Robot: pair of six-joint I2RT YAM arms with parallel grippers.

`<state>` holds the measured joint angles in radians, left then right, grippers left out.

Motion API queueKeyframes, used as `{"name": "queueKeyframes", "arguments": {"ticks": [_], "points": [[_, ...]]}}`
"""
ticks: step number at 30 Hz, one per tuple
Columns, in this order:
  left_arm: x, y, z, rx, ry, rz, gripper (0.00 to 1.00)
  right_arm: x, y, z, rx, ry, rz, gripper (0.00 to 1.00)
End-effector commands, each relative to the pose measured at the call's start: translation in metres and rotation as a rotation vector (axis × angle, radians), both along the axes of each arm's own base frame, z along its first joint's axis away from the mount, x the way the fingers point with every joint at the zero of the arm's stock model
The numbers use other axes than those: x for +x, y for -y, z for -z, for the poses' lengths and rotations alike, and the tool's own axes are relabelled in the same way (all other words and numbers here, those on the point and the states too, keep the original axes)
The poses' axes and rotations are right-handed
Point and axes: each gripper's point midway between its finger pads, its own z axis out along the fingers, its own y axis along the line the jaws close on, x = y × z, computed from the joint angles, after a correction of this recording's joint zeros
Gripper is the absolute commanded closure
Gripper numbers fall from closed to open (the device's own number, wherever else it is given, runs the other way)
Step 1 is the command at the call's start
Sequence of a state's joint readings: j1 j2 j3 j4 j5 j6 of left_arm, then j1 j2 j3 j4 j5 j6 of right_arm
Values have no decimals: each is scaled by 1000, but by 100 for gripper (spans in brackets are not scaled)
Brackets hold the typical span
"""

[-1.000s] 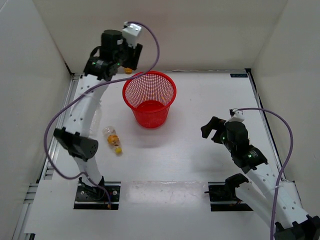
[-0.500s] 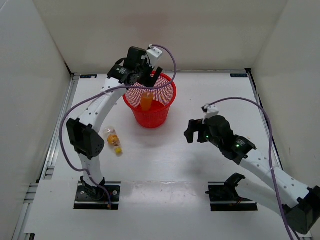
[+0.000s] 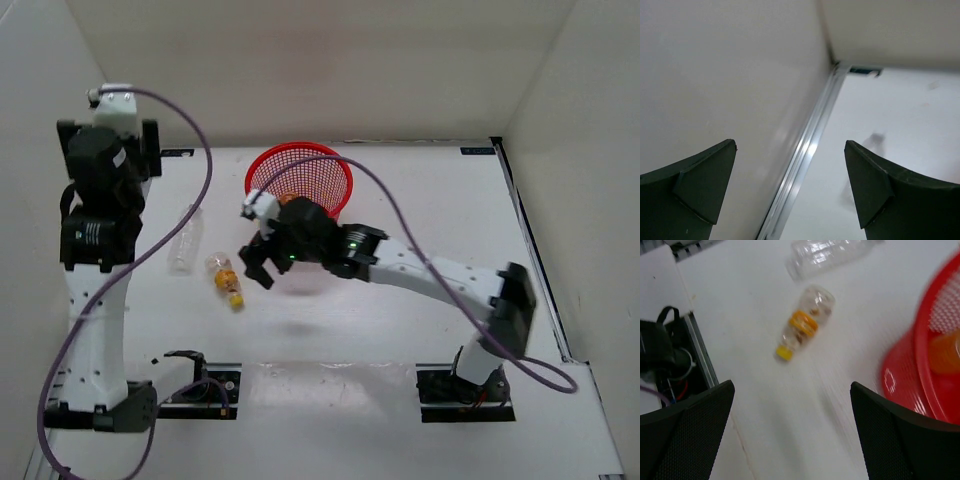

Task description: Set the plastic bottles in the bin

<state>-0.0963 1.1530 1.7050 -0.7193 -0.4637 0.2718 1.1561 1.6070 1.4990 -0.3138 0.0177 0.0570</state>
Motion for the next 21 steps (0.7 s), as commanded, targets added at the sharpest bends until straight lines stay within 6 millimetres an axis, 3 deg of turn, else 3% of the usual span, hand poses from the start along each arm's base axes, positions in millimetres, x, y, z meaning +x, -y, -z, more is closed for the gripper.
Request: {"name": "queueKeyframes", "arguments": {"ticks": [1, 2, 3, 4, 5, 6, 7, 8, 10, 17, 21], "points": [[-28, -50, 82, 22, -214, -234, 0, -12, -60, 15, -38, -17, -137, 0], [-40, -61, 94, 10, -226, -288, 0, -6, -69, 22, -58, -19, -124, 0], [-59, -76, 118, -23, -250, -356, 0, 0, -78, 30, -83, -8, -98, 0], [-68, -82, 130, -37, -262, -389, 0, 8, -90, 64, -148, -24, -82, 0], [-76, -87, 141, -52, -274, -419, 0, 15, -101, 53, -127, -24, -57, 0], [-89, -96, 161, -76, -297, -469, 0, 19, -107, 60, -129, -47, -20, 0], [-94, -99, 170, -87, -308, -491, 0, 26, -113, 81, -158, -57, 8, 0], [-101, -102, 179, -93, -325, -520, 0, 30, -117, 83, -156, -48, 20, 0], [-112, -110, 195, -121, -340, -580, 0, 36, -120, 109, -188, -65, 63, 0], [-115, -101, 230, -221, -404, -556, 0, 43, -125, 189, -231, -189, 183, 0], [-116, -97, 242, -233, -438, -537, 0, 43, -126, 217, -261, -219, 200, 5]]}}
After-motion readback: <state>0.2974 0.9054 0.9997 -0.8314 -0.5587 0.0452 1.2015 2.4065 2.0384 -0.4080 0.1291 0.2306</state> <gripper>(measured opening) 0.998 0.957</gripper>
